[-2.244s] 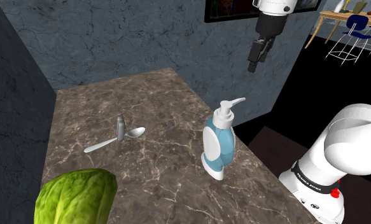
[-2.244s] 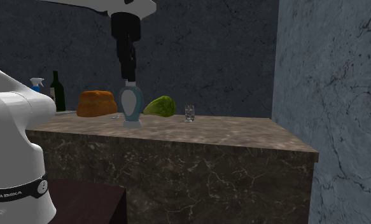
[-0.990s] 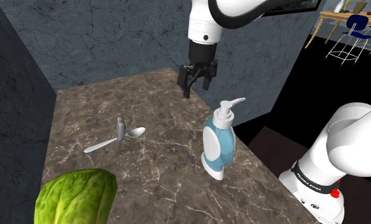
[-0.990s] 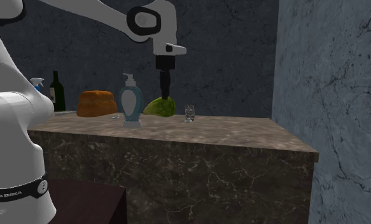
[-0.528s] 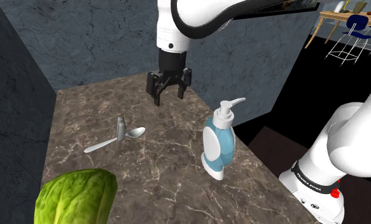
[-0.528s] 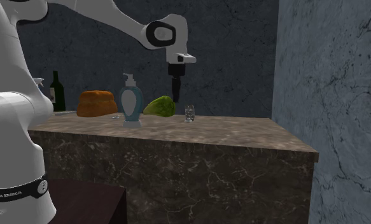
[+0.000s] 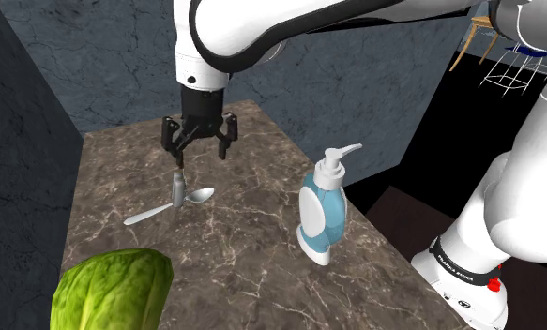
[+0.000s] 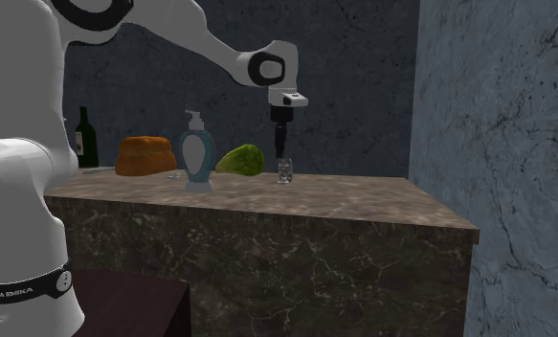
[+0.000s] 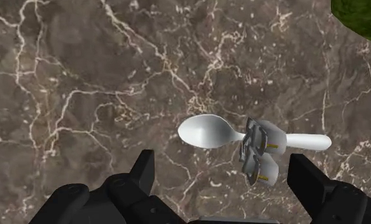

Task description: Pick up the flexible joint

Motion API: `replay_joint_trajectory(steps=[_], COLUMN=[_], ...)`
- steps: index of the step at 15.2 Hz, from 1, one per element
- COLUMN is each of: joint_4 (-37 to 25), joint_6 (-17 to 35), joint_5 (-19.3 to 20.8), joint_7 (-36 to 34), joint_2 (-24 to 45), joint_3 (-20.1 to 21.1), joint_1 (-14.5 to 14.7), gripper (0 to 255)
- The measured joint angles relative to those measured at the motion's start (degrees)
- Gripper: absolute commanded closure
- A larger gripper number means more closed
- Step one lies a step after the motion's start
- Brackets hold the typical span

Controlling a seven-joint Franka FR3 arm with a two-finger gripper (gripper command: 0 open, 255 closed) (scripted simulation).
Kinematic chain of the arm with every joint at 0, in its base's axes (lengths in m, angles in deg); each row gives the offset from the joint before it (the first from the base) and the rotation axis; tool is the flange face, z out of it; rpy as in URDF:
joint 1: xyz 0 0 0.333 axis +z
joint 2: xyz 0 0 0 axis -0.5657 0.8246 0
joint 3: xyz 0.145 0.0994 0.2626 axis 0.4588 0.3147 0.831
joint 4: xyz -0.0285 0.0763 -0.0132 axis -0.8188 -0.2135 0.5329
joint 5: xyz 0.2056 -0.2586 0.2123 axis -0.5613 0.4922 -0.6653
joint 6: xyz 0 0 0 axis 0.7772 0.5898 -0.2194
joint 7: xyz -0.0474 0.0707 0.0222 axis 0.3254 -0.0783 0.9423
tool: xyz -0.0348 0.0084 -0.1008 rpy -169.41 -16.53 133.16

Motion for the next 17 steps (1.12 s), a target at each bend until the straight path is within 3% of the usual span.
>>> replay_joint_trajectory(steps=[5, 12, 13, 17], joint_4=[-10.4, -7.9, -7.6, -7.2], joint_6=[-0.2, 4.0, 4.4, 4.9], joint_5=[2.6, 2.9, 2.9, 2.9], joint_7=[-5.0, -5.0, -5.0, -4.9], joint_2=[9.3, 11.0, 11.1, 11.0], joint_3=[0.3, 0.2, 0.2, 0.2], joint_1=[2.8, 3.2, 3.3, 3.3], gripper=[0, 0, 255, 255])
